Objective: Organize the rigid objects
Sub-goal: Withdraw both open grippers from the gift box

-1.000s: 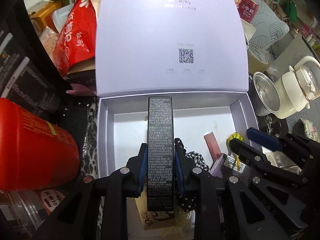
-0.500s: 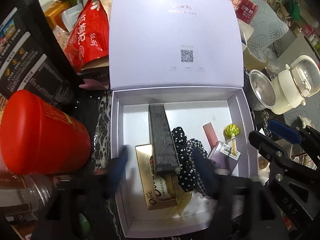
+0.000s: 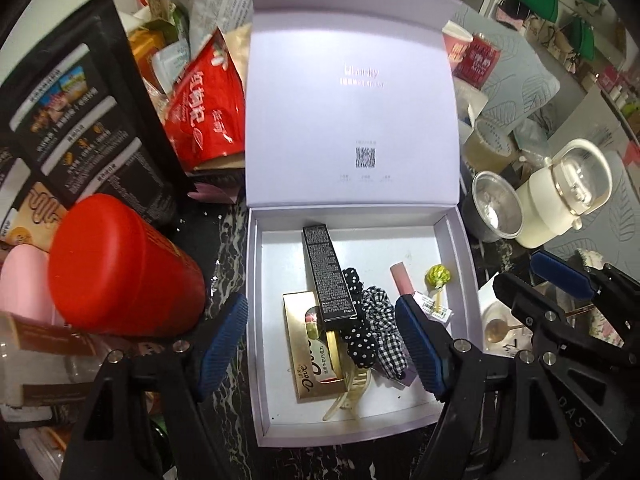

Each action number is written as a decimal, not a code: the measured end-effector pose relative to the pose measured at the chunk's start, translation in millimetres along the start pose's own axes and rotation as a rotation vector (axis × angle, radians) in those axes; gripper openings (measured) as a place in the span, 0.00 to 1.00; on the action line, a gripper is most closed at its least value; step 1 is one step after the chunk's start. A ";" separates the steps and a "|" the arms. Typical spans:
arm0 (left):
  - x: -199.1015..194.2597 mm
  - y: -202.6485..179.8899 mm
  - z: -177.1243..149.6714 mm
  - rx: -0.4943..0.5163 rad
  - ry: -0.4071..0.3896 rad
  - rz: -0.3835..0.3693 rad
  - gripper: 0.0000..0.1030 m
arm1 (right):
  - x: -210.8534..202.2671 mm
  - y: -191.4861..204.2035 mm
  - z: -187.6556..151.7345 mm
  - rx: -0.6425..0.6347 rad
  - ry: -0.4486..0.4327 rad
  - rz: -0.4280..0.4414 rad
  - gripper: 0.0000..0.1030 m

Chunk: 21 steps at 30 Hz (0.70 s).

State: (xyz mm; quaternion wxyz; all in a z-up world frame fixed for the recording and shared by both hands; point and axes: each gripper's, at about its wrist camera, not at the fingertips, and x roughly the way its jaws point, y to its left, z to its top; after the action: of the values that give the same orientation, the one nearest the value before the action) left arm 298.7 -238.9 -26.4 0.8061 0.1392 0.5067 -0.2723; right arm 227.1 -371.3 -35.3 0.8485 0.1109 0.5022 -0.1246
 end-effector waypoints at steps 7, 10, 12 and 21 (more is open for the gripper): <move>-36.0 1.3 -2.0 -0.008 -0.072 0.006 0.74 | -28.9 2.6 0.7 0.015 -0.046 0.024 0.42; -52.3 2.4 -5.4 -0.013 -0.102 0.009 0.74 | -42.9 4.7 -1.2 0.015 -0.072 0.025 0.45; -63.4 3.0 -9.7 -0.014 -0.117 0.014 0.74 | -52.7 6.5 -3.8 0.015 -0.087 0.030 0.45; -105.0 5.1 -40.8 -0.031 -0.154 0.029 0.91 | -98.7 14.2 -25.4 0.027 -0.162 0.041 0.57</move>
State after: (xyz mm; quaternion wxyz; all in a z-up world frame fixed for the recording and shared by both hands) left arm 235.9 -183.1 48.8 0.8485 0.1128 0.4454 -0.2627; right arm 164.9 -340.0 40.5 0.8872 0.1219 0.4278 -0.1226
